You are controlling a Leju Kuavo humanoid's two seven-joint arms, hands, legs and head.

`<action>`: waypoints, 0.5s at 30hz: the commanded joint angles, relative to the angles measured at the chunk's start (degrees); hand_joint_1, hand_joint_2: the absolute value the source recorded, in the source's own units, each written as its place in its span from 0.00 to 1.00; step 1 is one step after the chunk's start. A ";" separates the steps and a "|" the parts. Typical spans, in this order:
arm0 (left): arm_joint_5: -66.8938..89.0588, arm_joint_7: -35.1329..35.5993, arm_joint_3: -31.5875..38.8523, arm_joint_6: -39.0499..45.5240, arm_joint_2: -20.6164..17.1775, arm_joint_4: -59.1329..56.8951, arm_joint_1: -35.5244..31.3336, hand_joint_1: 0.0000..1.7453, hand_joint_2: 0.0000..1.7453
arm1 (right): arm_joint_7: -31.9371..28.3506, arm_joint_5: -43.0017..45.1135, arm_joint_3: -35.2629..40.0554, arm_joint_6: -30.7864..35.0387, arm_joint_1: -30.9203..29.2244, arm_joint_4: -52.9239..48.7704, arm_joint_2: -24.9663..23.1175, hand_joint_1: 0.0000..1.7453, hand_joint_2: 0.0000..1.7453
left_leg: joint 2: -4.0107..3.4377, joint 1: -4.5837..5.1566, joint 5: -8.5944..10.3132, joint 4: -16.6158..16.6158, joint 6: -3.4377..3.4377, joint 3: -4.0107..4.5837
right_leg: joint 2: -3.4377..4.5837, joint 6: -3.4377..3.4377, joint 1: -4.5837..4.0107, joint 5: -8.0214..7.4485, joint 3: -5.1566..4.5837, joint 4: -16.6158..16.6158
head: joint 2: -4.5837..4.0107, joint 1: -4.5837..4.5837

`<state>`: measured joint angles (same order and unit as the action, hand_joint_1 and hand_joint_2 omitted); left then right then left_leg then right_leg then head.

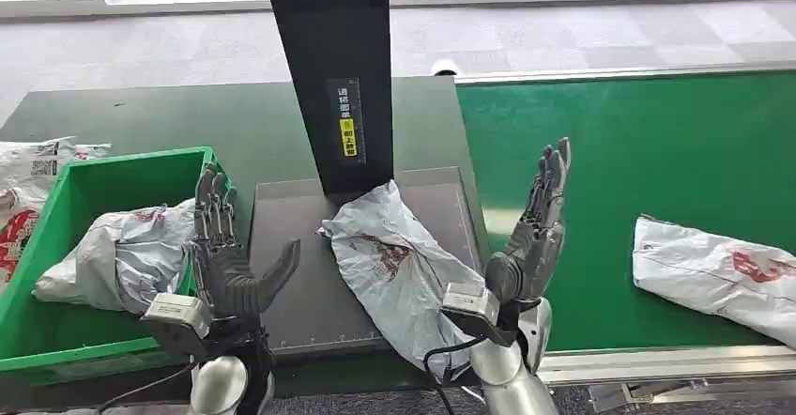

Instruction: Moved the parcel from conveyor to table for the left to box.

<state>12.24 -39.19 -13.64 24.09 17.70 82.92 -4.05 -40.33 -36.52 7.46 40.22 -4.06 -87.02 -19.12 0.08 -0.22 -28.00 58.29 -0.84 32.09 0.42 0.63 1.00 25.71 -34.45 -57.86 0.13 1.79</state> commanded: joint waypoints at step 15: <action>1.92 -0.81 -4.43 -3.95 2.30 -42.83 -19.26 0.00 1.00 | 0.33 3.89 10.49 -0.22 3.06 -9.05 -0.88 0.00 1.00 | 0.21 0.00 0.11 -0.16 0.02 -0.19 | -0.25 -0.05 0.00 -0.03 0.27 0.13 | 0.00 0.00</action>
<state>16.00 -40.09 -13.64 19.73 19.19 65.82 -12.31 -40.19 -34.69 11.72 40.09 -1.54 -98.97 -18.40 0.09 -0.22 -27.96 58.30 -0.80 32.06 0.40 0.65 1.01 25.67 -34.40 -57.85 0.13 1.79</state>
